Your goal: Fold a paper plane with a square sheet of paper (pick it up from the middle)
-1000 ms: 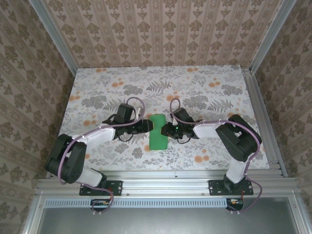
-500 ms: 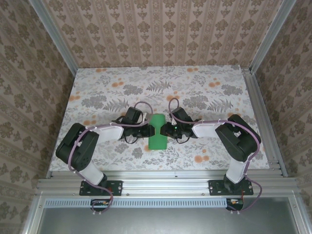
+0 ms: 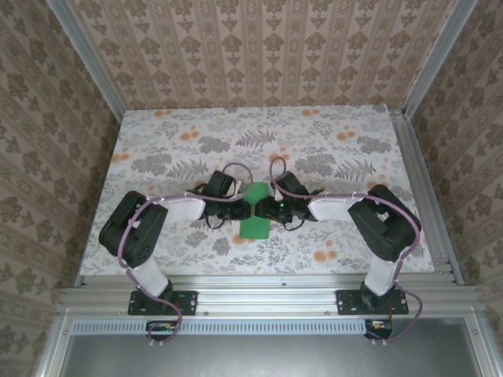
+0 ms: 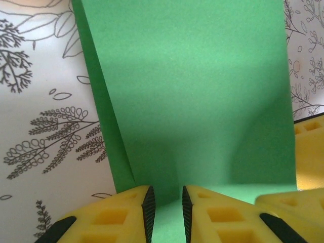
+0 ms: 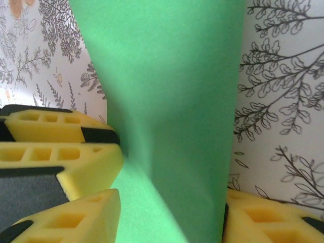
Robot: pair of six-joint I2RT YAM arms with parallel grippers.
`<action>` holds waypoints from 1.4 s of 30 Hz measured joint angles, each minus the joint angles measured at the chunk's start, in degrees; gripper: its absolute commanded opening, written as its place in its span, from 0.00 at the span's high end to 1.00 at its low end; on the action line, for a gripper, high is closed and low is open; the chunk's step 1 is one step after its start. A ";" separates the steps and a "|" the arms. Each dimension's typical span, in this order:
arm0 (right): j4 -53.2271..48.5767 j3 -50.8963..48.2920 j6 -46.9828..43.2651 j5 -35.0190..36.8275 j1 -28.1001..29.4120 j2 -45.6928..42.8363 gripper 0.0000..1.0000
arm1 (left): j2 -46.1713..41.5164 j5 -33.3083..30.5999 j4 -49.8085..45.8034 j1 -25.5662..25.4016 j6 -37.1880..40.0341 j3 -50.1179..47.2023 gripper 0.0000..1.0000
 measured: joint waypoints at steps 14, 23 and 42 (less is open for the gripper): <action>1.73 -0.92 -0.76 -3.28 -6.67 -0.96 0.50 | 0.26 -0.20 -0.02 -0.26 1.18 0.44 0.75; 5.07 0.68 -0.42 -6.01 -6.95 3.17 0.63 | -0.66 0.00 -2.03 -0.26 1.36 0.44 0.74; -0.33 4.76 -2.71 -3.61 -4.63 3.54 0.78 | -6.38 2.10 -6.47 2.27 1.70 2.32 0.52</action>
